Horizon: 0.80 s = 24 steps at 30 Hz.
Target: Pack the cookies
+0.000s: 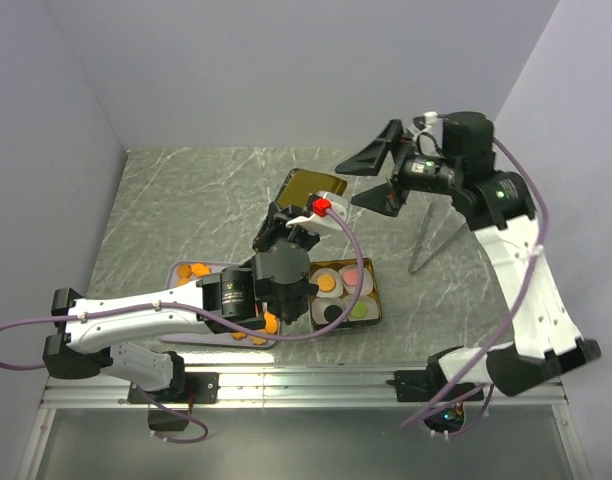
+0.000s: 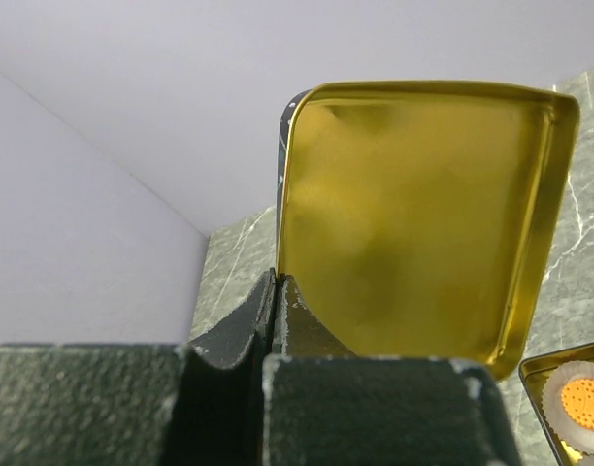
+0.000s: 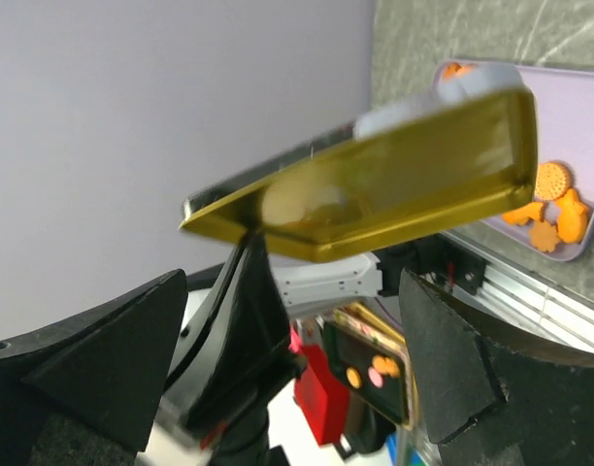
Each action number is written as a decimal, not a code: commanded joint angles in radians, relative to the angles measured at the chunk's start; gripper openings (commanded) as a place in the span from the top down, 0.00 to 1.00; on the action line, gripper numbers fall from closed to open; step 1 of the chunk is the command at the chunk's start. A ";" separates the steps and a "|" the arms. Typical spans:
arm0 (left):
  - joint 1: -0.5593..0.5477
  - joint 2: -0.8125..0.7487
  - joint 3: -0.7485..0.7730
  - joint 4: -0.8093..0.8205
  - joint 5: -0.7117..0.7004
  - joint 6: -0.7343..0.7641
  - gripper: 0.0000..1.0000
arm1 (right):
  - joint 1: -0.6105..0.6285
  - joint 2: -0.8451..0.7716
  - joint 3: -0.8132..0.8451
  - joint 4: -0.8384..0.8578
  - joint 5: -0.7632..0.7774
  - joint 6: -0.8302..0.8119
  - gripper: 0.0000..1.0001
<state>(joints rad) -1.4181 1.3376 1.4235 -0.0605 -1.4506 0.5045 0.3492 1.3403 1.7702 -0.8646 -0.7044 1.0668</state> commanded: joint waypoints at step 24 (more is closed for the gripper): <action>-0.067 0.054 0.066 0.312 -0.002 0.337 1.00 | 0.010 0.154 0.149 -0.045 0.025 0.041 0.04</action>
<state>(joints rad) -1.4734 1.3815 1.4464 0.1749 -1.4574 0.7795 0.3325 1.4963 1.8732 -0.8925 -0.6701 1.1107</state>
